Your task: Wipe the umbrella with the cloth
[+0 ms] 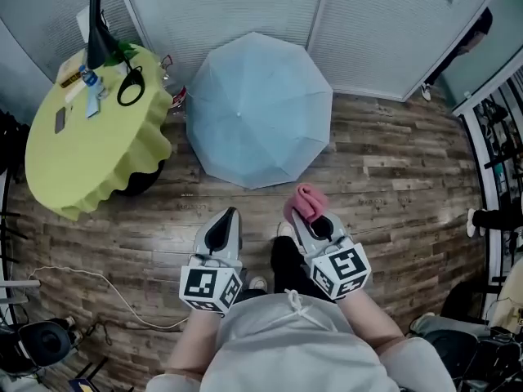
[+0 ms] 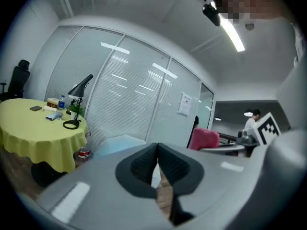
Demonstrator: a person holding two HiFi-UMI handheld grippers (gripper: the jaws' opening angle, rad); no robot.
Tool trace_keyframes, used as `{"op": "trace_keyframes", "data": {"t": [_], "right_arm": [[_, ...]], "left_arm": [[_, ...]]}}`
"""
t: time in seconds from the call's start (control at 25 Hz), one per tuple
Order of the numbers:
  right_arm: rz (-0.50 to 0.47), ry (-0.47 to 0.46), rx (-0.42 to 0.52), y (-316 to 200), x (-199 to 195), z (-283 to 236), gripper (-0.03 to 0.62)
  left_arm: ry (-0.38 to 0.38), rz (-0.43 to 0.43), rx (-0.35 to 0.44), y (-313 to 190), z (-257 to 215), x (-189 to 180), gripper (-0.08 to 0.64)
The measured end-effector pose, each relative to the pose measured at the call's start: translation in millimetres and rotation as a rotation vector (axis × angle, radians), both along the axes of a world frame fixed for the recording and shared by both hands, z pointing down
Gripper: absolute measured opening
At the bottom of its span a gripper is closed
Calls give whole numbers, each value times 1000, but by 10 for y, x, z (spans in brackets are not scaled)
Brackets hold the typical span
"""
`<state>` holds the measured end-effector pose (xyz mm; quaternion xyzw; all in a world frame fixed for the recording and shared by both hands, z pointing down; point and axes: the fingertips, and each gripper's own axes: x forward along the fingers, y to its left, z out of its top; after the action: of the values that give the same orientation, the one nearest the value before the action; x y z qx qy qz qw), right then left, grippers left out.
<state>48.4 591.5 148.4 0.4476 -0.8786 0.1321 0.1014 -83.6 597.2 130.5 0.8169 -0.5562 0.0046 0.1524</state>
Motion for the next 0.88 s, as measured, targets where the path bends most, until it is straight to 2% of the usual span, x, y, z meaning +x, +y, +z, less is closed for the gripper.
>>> {"op": "trace_keyframes", "data": {"t": [0.24,0.4,0.64,0.88], "right_arm": [[-88,-14,-6,-1356,-30,179,51],[-148,-23,-46,-2341,46,223,51],[-233,23,-62,-3577,53,316,52],[-289,83,-139,-4358,-161,750,51]], "left_arm": [[-64,-127,-41,-1217,264,-117,8],[-62,-190,-67,-2162,298,-60,8],[-85,-228,-86,-3364,348,117,8],[-87,-245,-152,-4119,636,28,8]]}}
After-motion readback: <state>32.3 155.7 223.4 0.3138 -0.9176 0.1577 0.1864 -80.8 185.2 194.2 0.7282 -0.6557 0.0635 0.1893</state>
